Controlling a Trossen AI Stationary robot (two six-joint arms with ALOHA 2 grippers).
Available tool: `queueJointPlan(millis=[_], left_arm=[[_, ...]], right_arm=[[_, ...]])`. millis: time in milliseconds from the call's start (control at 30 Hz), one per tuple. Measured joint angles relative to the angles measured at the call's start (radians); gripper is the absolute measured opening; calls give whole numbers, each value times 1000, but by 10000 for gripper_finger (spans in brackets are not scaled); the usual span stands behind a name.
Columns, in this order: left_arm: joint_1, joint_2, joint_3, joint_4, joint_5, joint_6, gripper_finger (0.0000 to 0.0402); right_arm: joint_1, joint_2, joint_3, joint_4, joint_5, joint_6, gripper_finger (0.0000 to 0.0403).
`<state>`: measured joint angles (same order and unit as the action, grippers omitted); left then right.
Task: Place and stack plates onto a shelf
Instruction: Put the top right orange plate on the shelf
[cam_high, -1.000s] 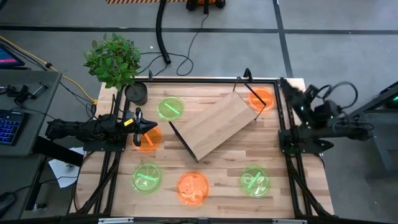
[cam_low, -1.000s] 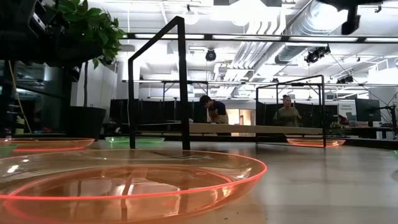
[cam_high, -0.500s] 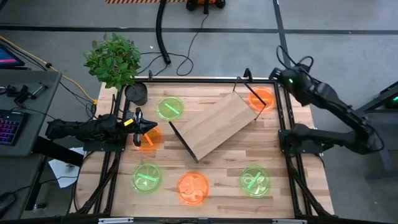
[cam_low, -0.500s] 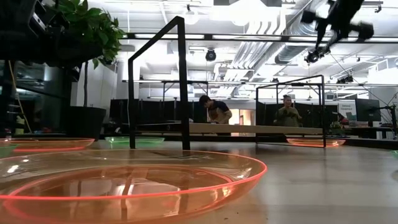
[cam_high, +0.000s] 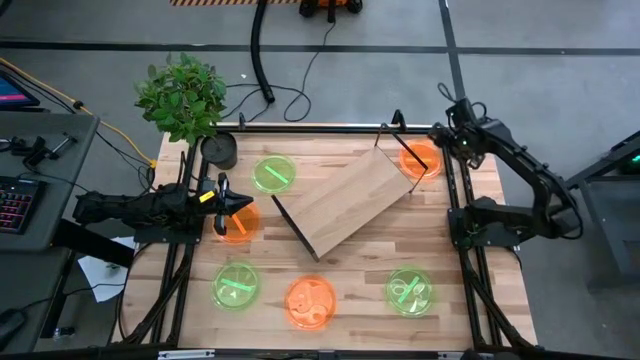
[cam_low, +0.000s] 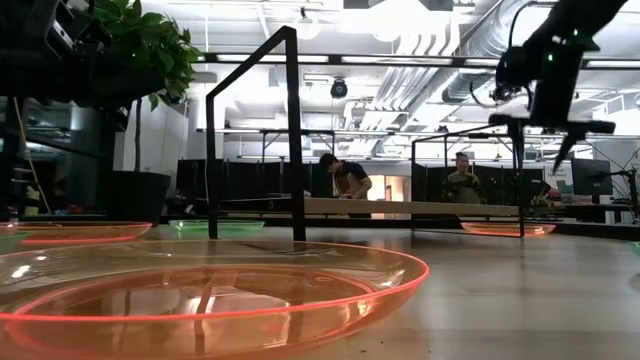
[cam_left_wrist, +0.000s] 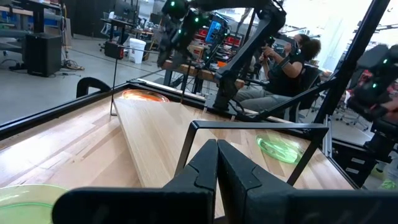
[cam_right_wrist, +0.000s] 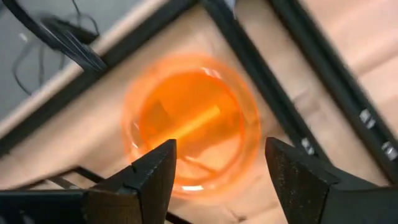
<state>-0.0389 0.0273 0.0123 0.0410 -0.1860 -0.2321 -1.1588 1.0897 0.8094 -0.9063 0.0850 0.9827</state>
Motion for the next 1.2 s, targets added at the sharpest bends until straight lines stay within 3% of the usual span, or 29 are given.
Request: queueJointPlan(millis=[267, 467, 800, 1200], left_arm=[[0, 0, 0, 0, 0, 0, 1], [0, 0, 0, 0, 0, 0, 1], [0, 0, 0, 0, 0, 0, 1], [0, 0, 0, 0, 0, 0, 1]], right_arm=[[0, 2, -183, 49, -30, 104, 229], [45, 2, -306, 240, -91, 239, 229], [94, 3, -388, 363, 17, 426, 227], [95, 97, -386, 422, 47, 432, 150]])
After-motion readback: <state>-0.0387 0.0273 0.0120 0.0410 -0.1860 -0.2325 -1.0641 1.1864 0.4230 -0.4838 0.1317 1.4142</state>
